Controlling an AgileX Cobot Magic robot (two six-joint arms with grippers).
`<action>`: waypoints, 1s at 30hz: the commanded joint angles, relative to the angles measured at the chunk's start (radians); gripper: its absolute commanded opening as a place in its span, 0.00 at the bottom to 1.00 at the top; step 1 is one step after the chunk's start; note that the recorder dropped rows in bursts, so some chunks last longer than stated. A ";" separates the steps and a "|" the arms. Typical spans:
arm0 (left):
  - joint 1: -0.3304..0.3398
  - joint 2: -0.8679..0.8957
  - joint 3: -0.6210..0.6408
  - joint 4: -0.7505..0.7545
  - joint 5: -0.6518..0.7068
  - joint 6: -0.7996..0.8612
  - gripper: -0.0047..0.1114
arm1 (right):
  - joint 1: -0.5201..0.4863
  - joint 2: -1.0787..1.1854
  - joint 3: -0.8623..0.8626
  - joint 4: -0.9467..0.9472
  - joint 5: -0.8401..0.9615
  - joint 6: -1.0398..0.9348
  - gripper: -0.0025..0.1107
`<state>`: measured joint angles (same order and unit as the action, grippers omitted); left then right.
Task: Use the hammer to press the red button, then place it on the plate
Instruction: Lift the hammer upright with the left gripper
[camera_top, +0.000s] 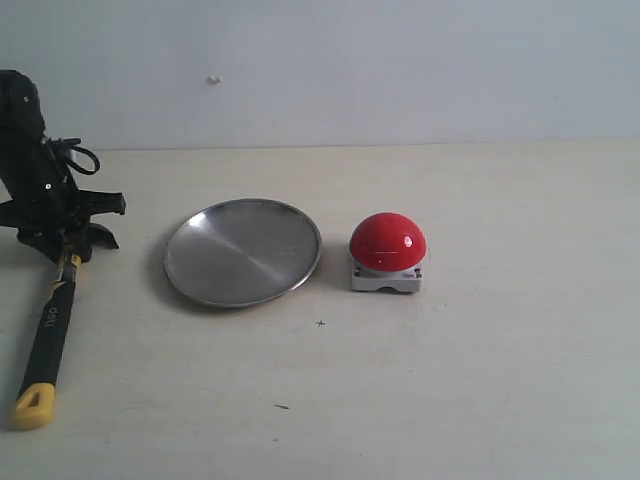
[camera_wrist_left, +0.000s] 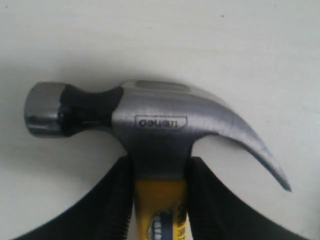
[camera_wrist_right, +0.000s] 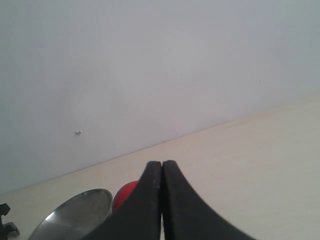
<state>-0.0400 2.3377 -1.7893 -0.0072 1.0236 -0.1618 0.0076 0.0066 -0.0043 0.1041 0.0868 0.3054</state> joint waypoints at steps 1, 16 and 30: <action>0.002 -0.092 -0.001 -0.004 0.034 0.022 0.04 | -0.002 -0.007 0.004 -0.008 -0.007 -0.007 0.02; 0.002 -0.230 -0.006 -0.023 0.151 0.097 0.04 | -0.002 -0.007 0.004 -0.008 -0.007 -0.009 0.02; 0.002 -0.299 -0.061 -0.060 0.197 0.143 0.04 | -0.002 -0.007 0.004 -0.008 -0.007 -0.007 0.02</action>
<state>-0.0400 2.0579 -1.8374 -0.0590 1.2232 -0.0297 0.0076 0.0066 -0.0043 0.1041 0.0868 0.3054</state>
